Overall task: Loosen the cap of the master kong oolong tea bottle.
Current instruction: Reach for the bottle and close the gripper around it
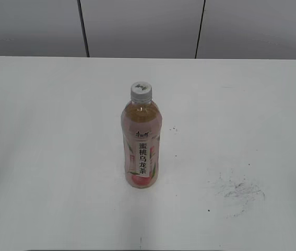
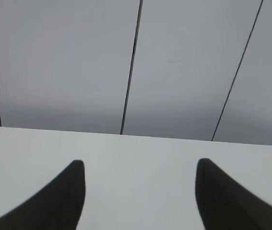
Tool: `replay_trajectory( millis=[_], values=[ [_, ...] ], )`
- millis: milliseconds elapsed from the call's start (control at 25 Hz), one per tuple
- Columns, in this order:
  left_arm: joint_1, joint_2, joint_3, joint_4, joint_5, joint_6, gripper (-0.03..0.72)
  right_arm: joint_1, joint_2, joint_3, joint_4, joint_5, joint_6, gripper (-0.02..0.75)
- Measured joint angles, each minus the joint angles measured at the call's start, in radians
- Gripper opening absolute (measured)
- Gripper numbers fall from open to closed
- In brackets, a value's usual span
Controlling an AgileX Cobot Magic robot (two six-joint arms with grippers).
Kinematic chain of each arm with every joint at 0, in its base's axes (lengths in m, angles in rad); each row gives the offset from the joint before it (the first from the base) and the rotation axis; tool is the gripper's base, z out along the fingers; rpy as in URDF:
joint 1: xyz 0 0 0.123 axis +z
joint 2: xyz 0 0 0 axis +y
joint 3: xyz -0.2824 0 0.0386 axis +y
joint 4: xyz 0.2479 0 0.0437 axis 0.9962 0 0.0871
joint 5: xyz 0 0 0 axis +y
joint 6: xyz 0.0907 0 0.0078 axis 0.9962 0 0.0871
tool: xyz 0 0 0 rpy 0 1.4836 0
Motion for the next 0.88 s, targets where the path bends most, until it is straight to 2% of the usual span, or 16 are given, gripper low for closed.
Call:
replay_trajectory(
  millis=[240,400,560,680,880],
  values=[
    [-0.006,0.366,0.0,-0.011,-0.367,0.003,0.438,0.0,0.0,0.0,0.0,0.0,0.0,0.564],
    [-0.069,0.627,0.001,0.068,-0.633,0.006,0.44,0.0,0.0,0.0,0.001,0.0,0.0,0.564],
    [-0.134,0.848,0.001,0.162,-0.982,0.003,0.504,0.0,0.0,0.0,0.0,0.0,0.0,0.564],
    [-0.144,1.017,0.001,0.179,-1.212,-0.045,0.563,0.0,0.0,0.0,0.0,0.0,0.0,0.564],
    [-0.144,1.24,0.0,0.219,-1.372,-0.132,0.582,0.0,0.0,0.0,0.0,0.0,0.0,0.564]
  ],
)
